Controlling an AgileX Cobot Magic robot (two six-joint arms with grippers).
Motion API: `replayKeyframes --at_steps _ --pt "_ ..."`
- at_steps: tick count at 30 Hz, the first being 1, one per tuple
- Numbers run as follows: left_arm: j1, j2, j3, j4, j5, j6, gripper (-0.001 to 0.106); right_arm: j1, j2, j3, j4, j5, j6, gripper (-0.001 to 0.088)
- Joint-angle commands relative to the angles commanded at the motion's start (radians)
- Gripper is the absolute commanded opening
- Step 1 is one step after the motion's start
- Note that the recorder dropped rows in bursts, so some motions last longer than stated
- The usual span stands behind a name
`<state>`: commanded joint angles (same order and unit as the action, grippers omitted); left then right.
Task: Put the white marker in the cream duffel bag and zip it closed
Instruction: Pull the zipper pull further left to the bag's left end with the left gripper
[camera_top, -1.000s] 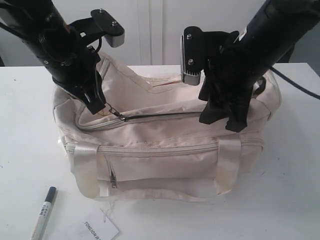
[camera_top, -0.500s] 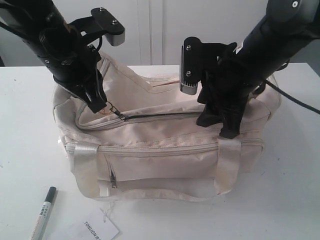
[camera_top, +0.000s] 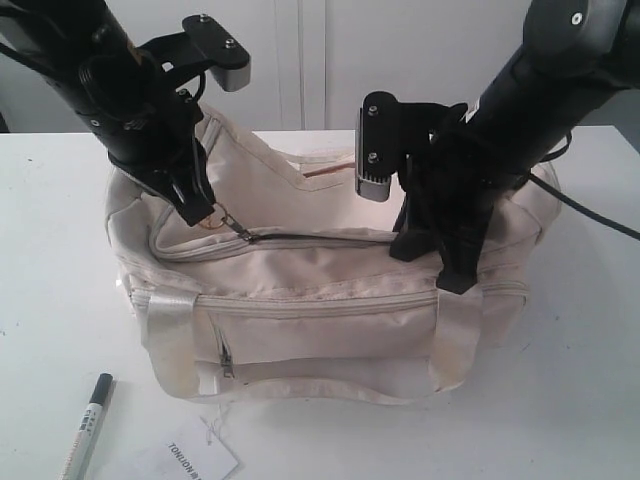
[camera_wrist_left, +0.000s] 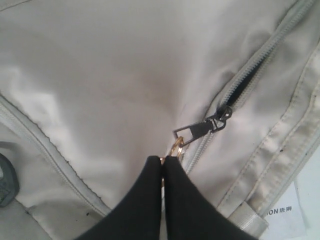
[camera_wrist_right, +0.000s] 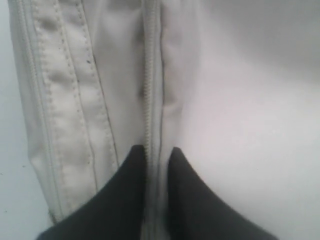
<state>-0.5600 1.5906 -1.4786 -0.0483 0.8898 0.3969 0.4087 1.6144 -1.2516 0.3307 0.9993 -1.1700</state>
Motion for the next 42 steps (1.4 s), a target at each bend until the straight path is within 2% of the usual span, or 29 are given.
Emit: replayKeyframes --at_steps 31,35,42 --pt "0.002 -0.019 0.000 0.011 0.057 0.002 0.000 -0.002 0.000 0.000 -0.022 -0.044 0.052 0.0000" --pt "0.021 -0.029 0.000 0.014 0.090 0.002 0.000 -0.002 0.000 0.000 -0.032 -0.071 0.052 0.0000" --pt "0.090 -0.068 0.000 0.003 0.155 0.002 0.000 -0.002 -0.008 -0.004 -0.037 -0.116 0.052 0.0000"
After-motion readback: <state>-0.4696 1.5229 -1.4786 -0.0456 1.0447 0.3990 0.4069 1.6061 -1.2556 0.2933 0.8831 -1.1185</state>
